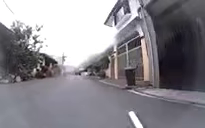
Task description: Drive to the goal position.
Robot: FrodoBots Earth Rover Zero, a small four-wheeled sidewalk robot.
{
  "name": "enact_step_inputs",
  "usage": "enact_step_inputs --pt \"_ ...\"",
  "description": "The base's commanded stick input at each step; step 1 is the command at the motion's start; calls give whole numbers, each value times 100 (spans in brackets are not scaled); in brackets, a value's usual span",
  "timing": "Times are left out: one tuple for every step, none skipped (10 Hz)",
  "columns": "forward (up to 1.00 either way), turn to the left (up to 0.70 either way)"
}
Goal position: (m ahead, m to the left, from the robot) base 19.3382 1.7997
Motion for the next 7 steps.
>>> enact_step_inputs --pt "85 0" --pt "85 0" --pt "85 0" --pt "85 0" --pt "85 -3" --pt "85 -7" --pt "85 -18"
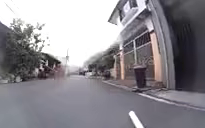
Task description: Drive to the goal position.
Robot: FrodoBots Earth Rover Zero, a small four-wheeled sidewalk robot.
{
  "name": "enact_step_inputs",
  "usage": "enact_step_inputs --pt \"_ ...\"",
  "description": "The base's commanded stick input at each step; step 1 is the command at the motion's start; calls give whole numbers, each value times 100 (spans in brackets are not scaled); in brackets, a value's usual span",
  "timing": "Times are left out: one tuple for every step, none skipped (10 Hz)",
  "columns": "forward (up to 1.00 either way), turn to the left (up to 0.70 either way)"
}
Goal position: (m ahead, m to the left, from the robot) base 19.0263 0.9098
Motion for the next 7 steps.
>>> enact_step_inputs --pt "85 -34" --pt "85 -28" --pt "85 -22" --pt "85 -15" --pt "85 -9" --pt "85 -3" --pt "85 0"
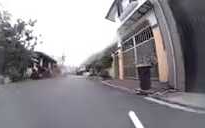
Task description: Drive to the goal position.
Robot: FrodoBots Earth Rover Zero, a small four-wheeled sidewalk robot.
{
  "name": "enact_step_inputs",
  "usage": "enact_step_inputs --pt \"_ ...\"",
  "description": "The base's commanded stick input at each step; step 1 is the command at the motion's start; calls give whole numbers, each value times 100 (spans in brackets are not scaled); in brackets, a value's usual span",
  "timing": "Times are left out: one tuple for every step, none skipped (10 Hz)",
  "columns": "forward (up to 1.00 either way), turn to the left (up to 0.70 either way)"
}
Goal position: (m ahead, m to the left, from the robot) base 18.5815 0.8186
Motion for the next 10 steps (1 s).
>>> enact_step_inputs --pt "85 0" --pt "85 0" --pt "85 0" --pt "85 0" --pt "85 0" --pt "85 0" --pt "85 0" --pt "85 -5" --pt "85 -19" --pt "85 -29"
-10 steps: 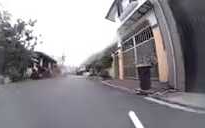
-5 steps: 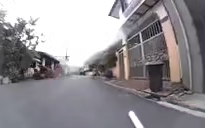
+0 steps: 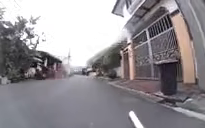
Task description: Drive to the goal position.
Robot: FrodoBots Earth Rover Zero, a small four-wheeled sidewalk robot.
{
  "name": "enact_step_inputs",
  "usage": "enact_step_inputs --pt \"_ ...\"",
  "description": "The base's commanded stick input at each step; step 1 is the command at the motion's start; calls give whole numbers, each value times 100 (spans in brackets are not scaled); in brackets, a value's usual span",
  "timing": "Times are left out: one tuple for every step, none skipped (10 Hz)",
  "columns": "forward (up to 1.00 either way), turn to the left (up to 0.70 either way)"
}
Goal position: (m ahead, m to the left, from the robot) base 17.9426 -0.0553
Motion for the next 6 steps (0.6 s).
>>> enact_step_inputs --pt "85 -33" --pt "85 -30" --pt "85 -27" --pt "85 0" --pt "85 0" --pt "85 0"
